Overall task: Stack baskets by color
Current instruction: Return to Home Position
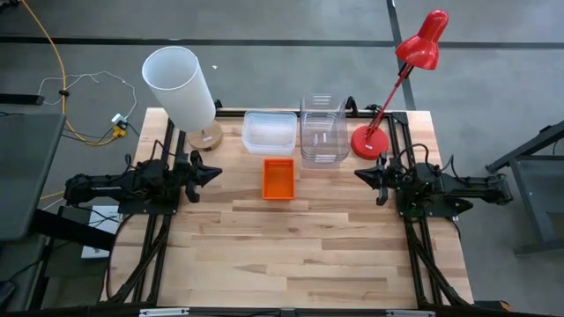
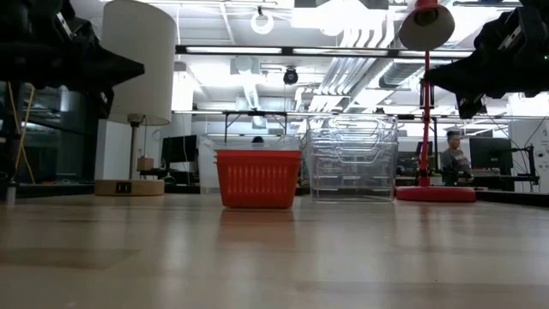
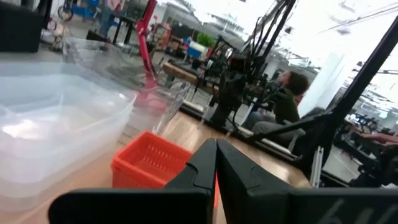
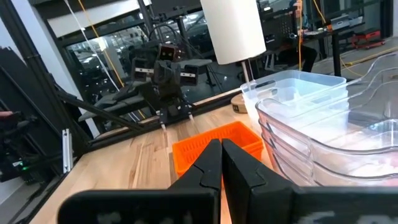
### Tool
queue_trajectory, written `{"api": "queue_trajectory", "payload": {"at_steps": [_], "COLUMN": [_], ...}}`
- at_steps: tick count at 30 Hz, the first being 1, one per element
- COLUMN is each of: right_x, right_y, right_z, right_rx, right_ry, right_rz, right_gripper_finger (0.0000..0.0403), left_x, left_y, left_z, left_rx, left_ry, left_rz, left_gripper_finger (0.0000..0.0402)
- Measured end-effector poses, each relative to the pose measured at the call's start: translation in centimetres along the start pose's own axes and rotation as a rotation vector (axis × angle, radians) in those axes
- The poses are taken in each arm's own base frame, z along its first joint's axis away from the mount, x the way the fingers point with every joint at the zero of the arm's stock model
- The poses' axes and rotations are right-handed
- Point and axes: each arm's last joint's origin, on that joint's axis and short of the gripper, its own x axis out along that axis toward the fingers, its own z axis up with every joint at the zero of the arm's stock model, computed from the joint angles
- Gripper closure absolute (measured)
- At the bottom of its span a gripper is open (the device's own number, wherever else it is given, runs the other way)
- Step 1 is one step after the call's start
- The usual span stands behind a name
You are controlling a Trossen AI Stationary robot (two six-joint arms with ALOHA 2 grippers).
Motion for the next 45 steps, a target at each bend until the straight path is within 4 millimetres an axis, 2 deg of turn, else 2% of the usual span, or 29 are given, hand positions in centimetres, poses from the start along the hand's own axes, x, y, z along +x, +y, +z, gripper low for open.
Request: {"api": "queue_trajectory", "payload": {"at_steps": [19,45], "right_x": [0.07,0.08], "right_y": [-0.01,-0.01], "right_z": [-0.12,-0.14], "right_rx": [-0.002,-0.002], "right_ry": [0.006,0.006], "right_rz": [-0.006,-0.006], "right_gripper_finger": [0.0402,0.0402], "left_x": [-0.13,-0.13], "left_y": [-0.85,-0.84], "left_z": [-0.52,-0.55], "left_rx": [-0.003,-0.002], "left_ry": [0.062,0.062], "left_rz": [-0.107,-0.105], "left_gripper_finger": [0.0401,0.0401]}}
